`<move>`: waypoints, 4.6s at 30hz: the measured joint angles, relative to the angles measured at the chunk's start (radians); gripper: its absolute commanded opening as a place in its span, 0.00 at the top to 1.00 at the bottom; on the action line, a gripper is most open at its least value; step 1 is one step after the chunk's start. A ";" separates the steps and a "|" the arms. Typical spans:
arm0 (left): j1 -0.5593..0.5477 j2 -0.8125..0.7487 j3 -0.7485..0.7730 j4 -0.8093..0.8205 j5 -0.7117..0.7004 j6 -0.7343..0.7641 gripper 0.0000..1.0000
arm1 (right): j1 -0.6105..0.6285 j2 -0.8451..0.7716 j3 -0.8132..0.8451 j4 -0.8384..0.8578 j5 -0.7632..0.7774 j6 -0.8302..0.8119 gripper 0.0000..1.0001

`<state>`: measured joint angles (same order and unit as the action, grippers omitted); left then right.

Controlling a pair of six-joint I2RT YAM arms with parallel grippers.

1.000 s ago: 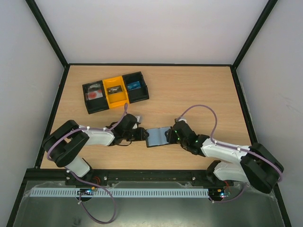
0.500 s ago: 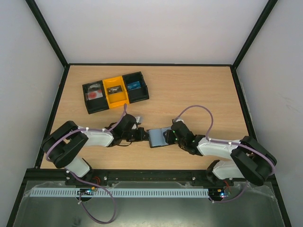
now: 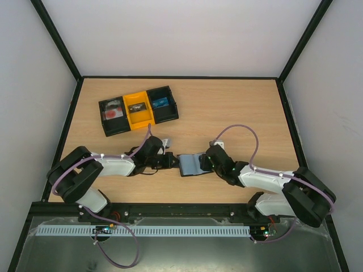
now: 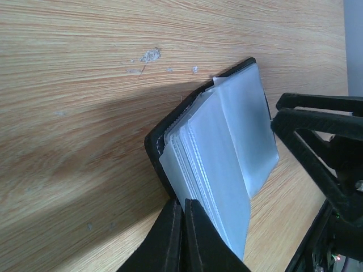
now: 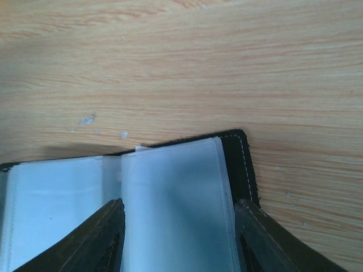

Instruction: Take the credit cards out of the card holder

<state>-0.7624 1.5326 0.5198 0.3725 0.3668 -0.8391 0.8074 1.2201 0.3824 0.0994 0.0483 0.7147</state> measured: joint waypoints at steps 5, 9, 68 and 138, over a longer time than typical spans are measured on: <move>0.000 0.000 0.000 0.001 0.005 0.000 0.97 | 0.000 0.042 -0.002 0.006 -0.016 0.000 0.48; 0.000 0.000 0.000 0.002 0.008 0.000 0.97 | 0.000 0.070 -0.005 0.021 -0.026 0.000 0.50; 0.000 -0.045 -0.014 -0.053 0.034 0.043 0.97 | 0.135 0.101 0.060 0.006 -0.227 0.072 0.37; 0.000 -0.082 -0.018 -0.098 0.032 0.065 0.97 | 0.162 -0.001 0.132 -0.168 -0.068 0.050 0.44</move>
<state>-0.7624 1.4502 0.5018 0.2741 0.3992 -0.7738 0.9691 1.2190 0.5148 -0.0685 -0.0200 0.7650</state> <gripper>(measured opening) 0.046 0.509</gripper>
